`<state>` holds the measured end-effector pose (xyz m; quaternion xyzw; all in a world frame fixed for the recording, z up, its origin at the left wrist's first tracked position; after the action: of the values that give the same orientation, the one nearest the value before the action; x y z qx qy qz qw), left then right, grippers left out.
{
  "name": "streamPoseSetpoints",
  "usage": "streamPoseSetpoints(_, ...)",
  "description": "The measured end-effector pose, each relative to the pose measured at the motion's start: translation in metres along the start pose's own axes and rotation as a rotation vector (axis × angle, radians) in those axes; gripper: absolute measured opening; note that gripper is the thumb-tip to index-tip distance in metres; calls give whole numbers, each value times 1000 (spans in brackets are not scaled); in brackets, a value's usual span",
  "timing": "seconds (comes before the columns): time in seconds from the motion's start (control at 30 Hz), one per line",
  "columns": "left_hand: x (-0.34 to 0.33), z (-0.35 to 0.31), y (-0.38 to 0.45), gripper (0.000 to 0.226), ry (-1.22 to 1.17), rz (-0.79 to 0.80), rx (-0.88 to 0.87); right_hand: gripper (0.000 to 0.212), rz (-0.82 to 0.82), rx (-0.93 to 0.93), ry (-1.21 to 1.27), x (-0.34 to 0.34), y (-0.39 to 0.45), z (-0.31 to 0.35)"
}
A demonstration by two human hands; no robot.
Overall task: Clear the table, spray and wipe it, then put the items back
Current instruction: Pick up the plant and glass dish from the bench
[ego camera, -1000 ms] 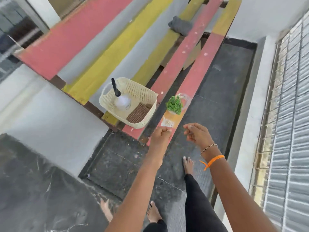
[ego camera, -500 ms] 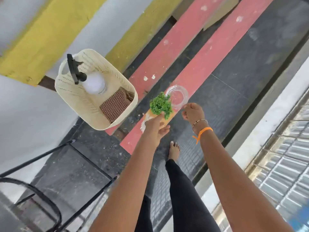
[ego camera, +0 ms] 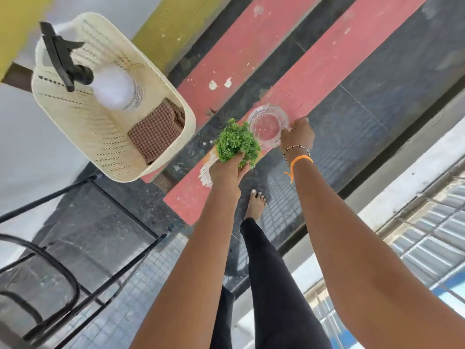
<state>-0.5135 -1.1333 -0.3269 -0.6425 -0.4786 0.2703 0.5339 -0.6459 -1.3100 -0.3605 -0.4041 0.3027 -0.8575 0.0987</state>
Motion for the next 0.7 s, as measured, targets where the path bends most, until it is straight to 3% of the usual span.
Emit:
streamPoseSetpoints(0.13,8,-5,2,21,-1,-51,-40,10,15,50,-34,3,1,3)
streamPoseSetpoints(0.23,17,-8,-3,29,18,-25,-80,31,21,57,-8,3,-10,5)
streamPoseSetpoints(0.37,38,-3,-18,33,72,-5,-105,36,46,39,52,4,-45,2)
streamPoseSetpoints(0.7,165,-14,-82,27,48,-29,-236,30,192,146,12,-5,-186,27)
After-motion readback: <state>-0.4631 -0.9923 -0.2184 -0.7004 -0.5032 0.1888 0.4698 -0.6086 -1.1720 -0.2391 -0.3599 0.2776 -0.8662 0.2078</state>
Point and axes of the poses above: each hand's wrist, its own y-axis towards the middle knuckle, its own x-axis out of the back of the hand, z = x × y, the point moved 9 cm from there along y, towards the middle knuckle, and after that the axes turned 3 degrees about x, right-handed, at the moved point
